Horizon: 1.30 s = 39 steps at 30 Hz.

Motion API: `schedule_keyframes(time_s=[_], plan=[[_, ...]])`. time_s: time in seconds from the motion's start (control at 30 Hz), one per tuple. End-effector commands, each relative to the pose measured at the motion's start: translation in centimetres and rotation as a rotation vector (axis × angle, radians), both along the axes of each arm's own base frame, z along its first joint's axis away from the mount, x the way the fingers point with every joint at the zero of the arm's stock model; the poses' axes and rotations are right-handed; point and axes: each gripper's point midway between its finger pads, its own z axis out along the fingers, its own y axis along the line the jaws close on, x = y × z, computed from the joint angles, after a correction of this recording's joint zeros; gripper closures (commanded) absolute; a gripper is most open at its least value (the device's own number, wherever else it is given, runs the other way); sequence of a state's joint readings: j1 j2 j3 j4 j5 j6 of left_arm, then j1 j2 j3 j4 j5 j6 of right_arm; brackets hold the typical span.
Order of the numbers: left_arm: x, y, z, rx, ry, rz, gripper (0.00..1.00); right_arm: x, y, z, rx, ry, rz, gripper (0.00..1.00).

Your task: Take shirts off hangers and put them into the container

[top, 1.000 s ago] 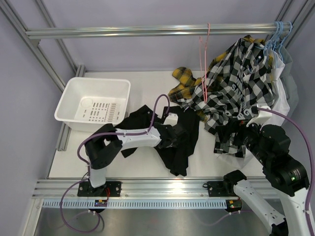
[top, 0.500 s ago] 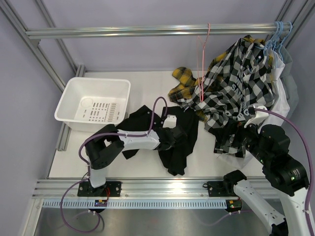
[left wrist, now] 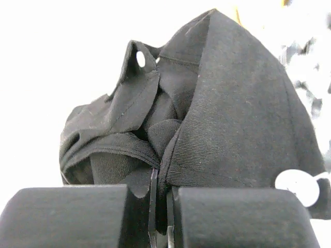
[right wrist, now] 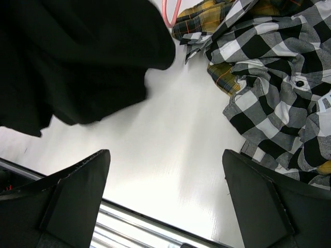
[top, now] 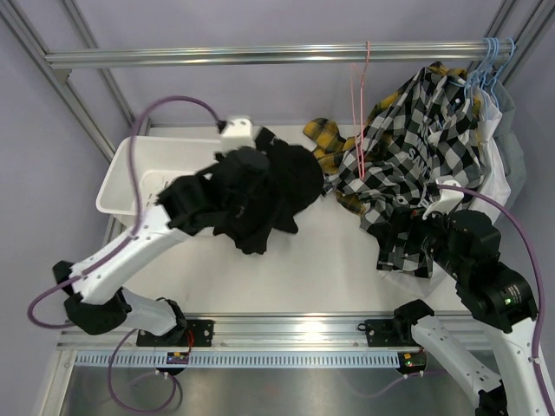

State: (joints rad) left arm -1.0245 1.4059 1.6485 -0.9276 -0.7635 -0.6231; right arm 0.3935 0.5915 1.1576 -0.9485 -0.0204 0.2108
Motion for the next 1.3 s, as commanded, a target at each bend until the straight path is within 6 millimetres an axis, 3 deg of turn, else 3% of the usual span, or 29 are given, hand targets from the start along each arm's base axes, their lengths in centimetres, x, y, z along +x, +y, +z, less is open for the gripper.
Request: schedule_keyframes(time_s=[0.0,0.1,0.2,0.3,0.43,0.67,0.73,0.8,0.9,0.97,1.0,1.03,1.07,1.2,1.23,1.27], plan=[[1.4,9.5,6.3,0.179,-0.151,0.173,1.00,0.4,0.1,2.0,0.001,-0.062,0.012,0.01],[2.2,13.8,9.3,0.204,-0.239,0.257,1.00,0.6,0.2,2.2,0.004,-0.067,0.013,0.01],[3.2,17.3,10.0,0.215,-0.274,0.327,1.00,0.9,0.4,2.3,0.011,-0.064,0.014,0.01],[4.6,20.6,8.9,0.241,-0.266,0.401,1.00,1.0,0.7,2.3,0.024,-0.064,0.021,0.01],[6.7,23.7,4.3,0.202,-0.178,0.445,1.00,1.1,1.0,1.8,0.038,-0.046,0.022,0.01],[10.3,28.5,-9.5,0.128,0.085,0.587,0.99,1.2,1.2,0.5,0.038,-0.011,0.025,0.01],[10.8,29.1,-12.0,0.126,0.140,0.602,0.96,1.2,1.4,0.0,0.037,0.007,0.032,0.00],[11.5,29.1,-13.6,0.132,0.181,0.607,0.84,1.1,1.4,-0.4,0.033,0.017,0.034,0.01],[12.0,28.5,-12.6,0.099,0.180,0.589,0.59,0.9,1.4,-0.8,0.028,0.032,0.038,0.01],[12.4,27.5,-10.1,0.049,0.132,0.543,0.41,0.8,1.4,-0.7,0.023,0.031,0.041,0.01],[12.1,27.2,-8.3,0.025,0.090,0.526,0.17,0.8,1.3,-0.8,0.020,0.035,0.040,0.00],[12.2,26.8,-6.1,0.004,0.048,0.508,0.10,0.7,1.3,-0.7,0.014,0.030,0.043,0.01],[11.7,25.9,-5.2,0.009,0.046,0.481,0.03,0.7,1.2,-0.6,0.014,0.029,0.042,0.01],[9.5,22.4,-0.2,0.049,-0.022,0.392,0.01,0.7,1.2,-0.3,0.004,0.021,0.047,0.01],[8.3,20.0,0.5,0.050,-0.027,0.329,0.01,0.8,1.2,-0.3,0.003,0.020,0.049,0.01],[7.6,19.0,0.9,0.043,-0.039,0.320,0.01,0.8,1.2,-0.2,0.005,0.014,0.051,0.00]])
